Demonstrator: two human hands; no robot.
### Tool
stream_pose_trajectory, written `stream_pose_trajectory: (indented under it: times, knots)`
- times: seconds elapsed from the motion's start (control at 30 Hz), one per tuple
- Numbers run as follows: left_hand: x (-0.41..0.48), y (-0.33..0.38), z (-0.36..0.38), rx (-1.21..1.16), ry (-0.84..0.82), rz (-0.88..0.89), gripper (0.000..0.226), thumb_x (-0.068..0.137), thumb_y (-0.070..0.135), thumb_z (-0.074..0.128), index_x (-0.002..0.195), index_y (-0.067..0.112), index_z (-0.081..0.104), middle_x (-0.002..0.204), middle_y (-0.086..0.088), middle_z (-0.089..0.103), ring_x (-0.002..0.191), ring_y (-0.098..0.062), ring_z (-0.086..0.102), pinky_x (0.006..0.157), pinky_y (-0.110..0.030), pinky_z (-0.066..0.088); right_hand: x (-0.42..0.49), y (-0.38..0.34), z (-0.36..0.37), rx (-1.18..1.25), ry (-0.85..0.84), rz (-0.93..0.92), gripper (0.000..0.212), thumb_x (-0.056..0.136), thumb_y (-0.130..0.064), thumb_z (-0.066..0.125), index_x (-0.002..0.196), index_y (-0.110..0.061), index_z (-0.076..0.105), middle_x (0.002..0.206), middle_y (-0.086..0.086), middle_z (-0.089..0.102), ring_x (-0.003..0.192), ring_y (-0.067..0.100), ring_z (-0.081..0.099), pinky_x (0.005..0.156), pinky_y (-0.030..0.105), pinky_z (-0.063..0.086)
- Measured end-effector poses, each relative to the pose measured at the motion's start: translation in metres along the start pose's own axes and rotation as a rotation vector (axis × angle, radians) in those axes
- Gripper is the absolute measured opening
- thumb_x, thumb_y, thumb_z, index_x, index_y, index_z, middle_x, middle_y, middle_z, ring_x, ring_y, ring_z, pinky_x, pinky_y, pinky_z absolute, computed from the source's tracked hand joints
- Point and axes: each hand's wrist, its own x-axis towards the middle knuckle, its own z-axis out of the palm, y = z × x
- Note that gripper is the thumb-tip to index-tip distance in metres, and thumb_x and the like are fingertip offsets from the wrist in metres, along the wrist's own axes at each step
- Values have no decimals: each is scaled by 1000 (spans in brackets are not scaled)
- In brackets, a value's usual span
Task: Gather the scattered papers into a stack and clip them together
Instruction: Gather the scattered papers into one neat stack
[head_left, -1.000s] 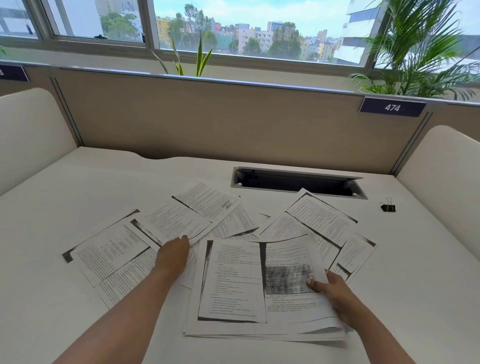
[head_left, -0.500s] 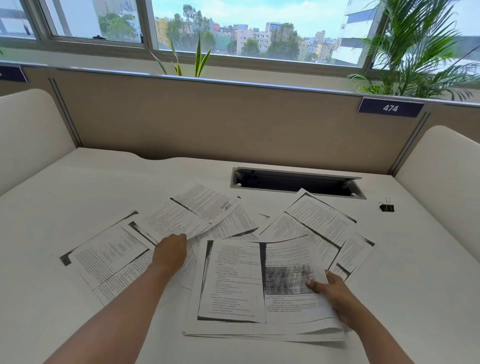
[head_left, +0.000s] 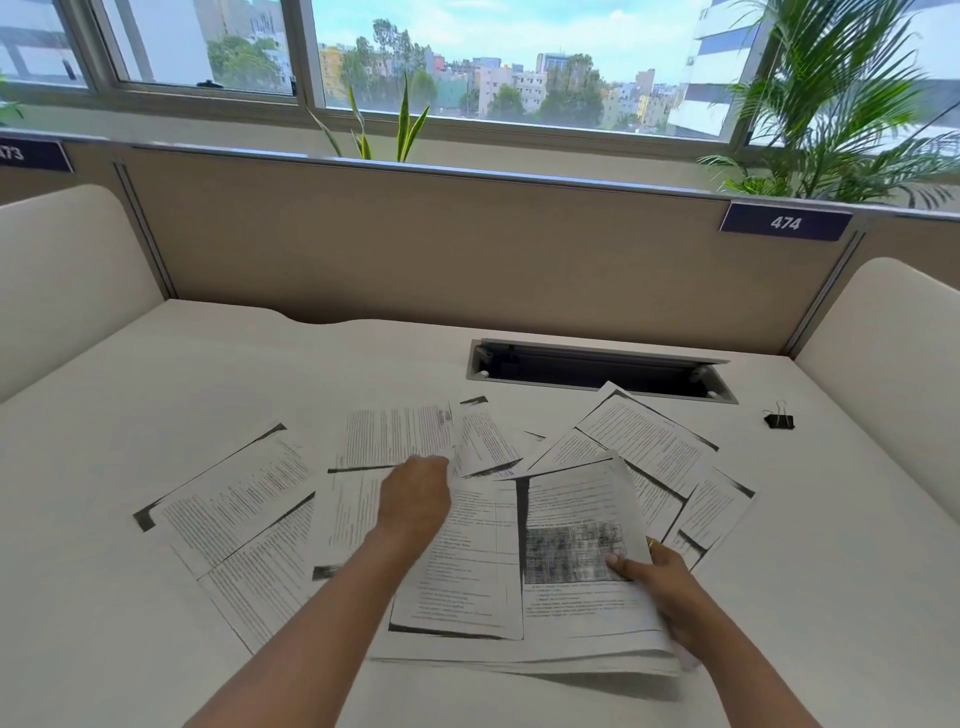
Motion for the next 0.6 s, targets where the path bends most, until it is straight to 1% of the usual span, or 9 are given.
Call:
stream_pose_trajectory:
  times: [0.1,0.2,0.3,0.33,0.37,0.4,0.43,0.5,0.6]
  knots:
    - [-14,27,3,-55,-66,54,30,88,2,42,107,6,65,103,-12,68,92,-26,64,77,-33,52,-3,0,5,28,1,-7,20,80,1,64,100,1,60,75,15,67,64,28,63,56,31,53]
    - [-32,53,2,-222,-154,56,39,89,0,42,125,6,55,125,-13,59,113,-25,56,93,-28,43,-7,3,11,80,-4,6,23,81,2,63,103,2,59,86,20,68,71,31,65,56,30,55]
    - [-44,72,5,-489,-262,3,47,90,1,42,136,9,44,138,-12,48,120,-25,52,94,-26,43,-12,7,17,164,-10,15,20,80,5,62,100,0,60,89,18,70,72,31,68,57,31,58]
    - [-46,76,8,-630,-310,-55,49,90,0,42,138,10,41,140,-14,46,117,-27,55,90,-29,49,-13,9,18,184,-10,16,20,80,6,61,99,-1,61,88,17,71,73,30,68,59,32,58]
    - [-48,78,11,-785,-357,-128,52,89,-2,42,139,11,39,139,-17,45,108,-28,59,80,-31,56,-14,10,19,193,-11,16,20,79,6,62,99,0,62,88,17,72,73,31,69,61,33,59]
    - [-50,81,14,-923,-401,-197,54,89,-3,42,140,13,37,137,-18,46,96,-26,63,66,-28,59,-15,11,20,196,-10,18,22,79,6,62,101,1,62,90,18,72,75,31,69,62,34,59]
    - [-52,82,16,-1012,-435,-241,56,89,-3,43,141,15,34,134,-17,48,85,-21,65,57,-24,58,-17,12,21,196,-10,19,24,79,5,62,103,1,61,93,19,71,76,33,68,63,35,58]
    - [-55,84,19,-1077,-483,-254,59,91,2,46,144,20,29,126,-17,55,76,-15,64,57,-20,57,-20,11,22,191,-11,23,27,78,4,63,105,1,61,95,20,71,80,34,68,65,36,58]
    - [-57,83,22,-1099,-507,-242,57,93,19,52,144,22,27,126,-15,56,84,-18,65,68,-21,56,-25,8,22,157,-6,7,25,76,3,67,99,-4,63,86,14,73,78,32,69,63,34,56]
